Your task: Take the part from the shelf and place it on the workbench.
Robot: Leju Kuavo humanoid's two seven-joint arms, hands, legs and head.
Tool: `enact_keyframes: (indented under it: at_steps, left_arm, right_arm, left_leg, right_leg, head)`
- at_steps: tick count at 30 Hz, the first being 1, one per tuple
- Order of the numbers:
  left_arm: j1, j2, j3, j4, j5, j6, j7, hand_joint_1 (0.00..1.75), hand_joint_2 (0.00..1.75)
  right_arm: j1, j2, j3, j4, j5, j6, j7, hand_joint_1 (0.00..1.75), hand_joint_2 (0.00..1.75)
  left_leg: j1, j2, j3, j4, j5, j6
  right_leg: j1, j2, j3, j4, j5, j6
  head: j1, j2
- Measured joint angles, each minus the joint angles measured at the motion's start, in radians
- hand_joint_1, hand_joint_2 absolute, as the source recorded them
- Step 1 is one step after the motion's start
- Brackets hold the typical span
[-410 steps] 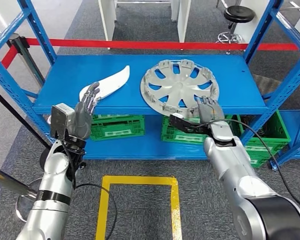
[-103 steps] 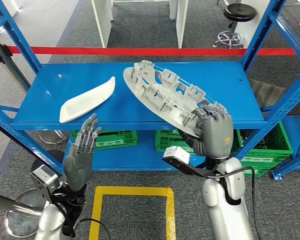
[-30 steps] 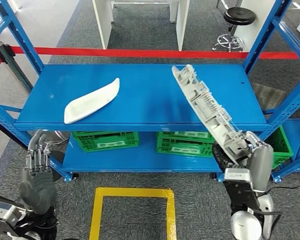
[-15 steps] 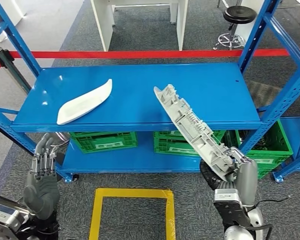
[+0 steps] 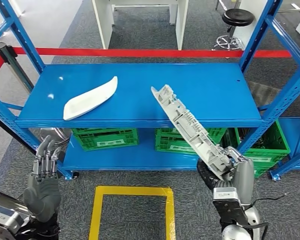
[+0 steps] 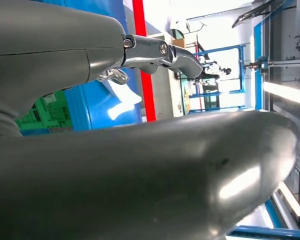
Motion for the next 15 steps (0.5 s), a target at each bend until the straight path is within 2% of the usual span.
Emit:
enact_keyframes:
  at_steps: [1,3,4,5,6,8,9,10,11,15]
  left_arm:
    - [0.000,-0.001,-0.001,0.000,-0.002,0.001,0.000,0.00,0.00]
    - [0.002,-0.001,-0.003,0.000,-0.005,0.002,0.000,0.00,0.00]
    - [0.002,-0.001,-0.003,0.000,-0.007,0.003,0.000,0.00,0.00]
    - [0.002,-0.001,-0.004,0.000,-0.009,0.002,0.000,0.00,0.00]
    - [0.002,-0.001,-0.005,0.000,-0.010,0.002,0.000,0.00,0.00]
    - [0.002,-0.001,-0.008,0.001,-0.012,0.001,0.000,0.00,0.00]
    - [0.002,-0.001,-0.010,0.001,-0.012,0.000,-0.001,0.00,0.00]
    - [0.002,0.000,-0.013,0.001,-0.012,-0.001,-0.001,0.00,0.00]
    - [0.002,0.000,-0.015,0.001,-0.012,-0.002,-0.002,0.00,0.00]
    - [0.001,0.000,-0.020,0.001,-0.012,-0.003,-0.003,0.00,0.00]
  right_arm:
    - [0.000,0.000,0.000,0.000,-0.002,0.000,0.000,1.75,1.75]
    - [0.001,0.000,-0.002,0.000,-0.003,0.000,-0.001,1.75,1.75]
    - [0.001,0.000,-0.003,0.000,-0.002,-0.001,-0.002,1.75,1.75]
    - [0.002,0.000,-0.004,0.000,0.000,-0.001,-0.005,1.75,1.75]
    - [0.003,0.000,-0.005,0.000,0.001,-0.002,-0.008,1.75,1.75]
    - [0.005,0.000,-0.003,-0.001,0.004,-0.002,-0.015,1.75,1.75]
    - [0.005,0.000,-0.002,-0.002,0.004,-0.002,-0.017,1.75,1.75]
    - [0.007,0.000,0.000,-0.003,0.004,-0.002,-0.019,1.75,1.75]
    - [0.008,0.000,0.001,-0.004,0.004,-0.002,-0.020,1.75,1.75]
    - [0.018,0.002,0.002,-0.005,0.002,0.000,-0.021,1.75,1.75]
  left_leg:
    - [0.002,0.001,-0.002,-0.004,0.005,0.004]
    - [0.001,0.003,-0.010,-0.004,0.009,0.009]
    - [0.000,0.004,-0.013,-0.003,0.011,0.010]
    - [0.000,0.004,-0.015,-0.003,0.012,0.011]
    - [-0.001,0.005,-0.016,-0.002,0.013,0.010]
    - [-0.001,0.004,-0.017,0.003,0.012,0.007]
    - [-0.002,0.004,-0.020,0.008,0.011,0.004]
    - [-0.004,0.003,-0.024,0.014,0.010,0.000]
    - [-0.006,0.003,-0.028,0.018,0.010,-0.001]
    - [-0.008,0.002,-0.033,0.019,0.015,0.008]
  right_leg:
    - [0.000,0.000,-0.019,0.041,-0.029,0.003]
    - [0.000,0.000,-0.070,0.169,-0.099,0.007]
    - [-0.001,0.000,-0.089,0.221,-0.119,0.009]
    - [0.000,0.000,-0.092,0.242,-0.121,0.010]
    - [0.000,0.000,-0.074,0.222,-0.105,0.010]
    - [0.000,-0.001,0.002,0.094,-0.051,0.006]
    - [0.000,-0.001,0.040,0.029,-0.034,0.003]
    - [0.000,0.000,0.064,-0.015,-0.026,0.000]
    - [0.001,0.000,0.073,-0.034,-0.027,-0.002]
    - [0.004,0.002,0.072,-0.037,-0.025,-0.007]
  head:
    - [0.002,0.000]
    - [0.007,0.000]
    - [0.008,0.000]
    - [0.008,0.000]
    - [0.008,0.000]
    - [0.008,0.000]
    - [0.009,0.000]
    - [0.008,0.000]
    - [0.008,0.000]
    - [0.006,0.000]
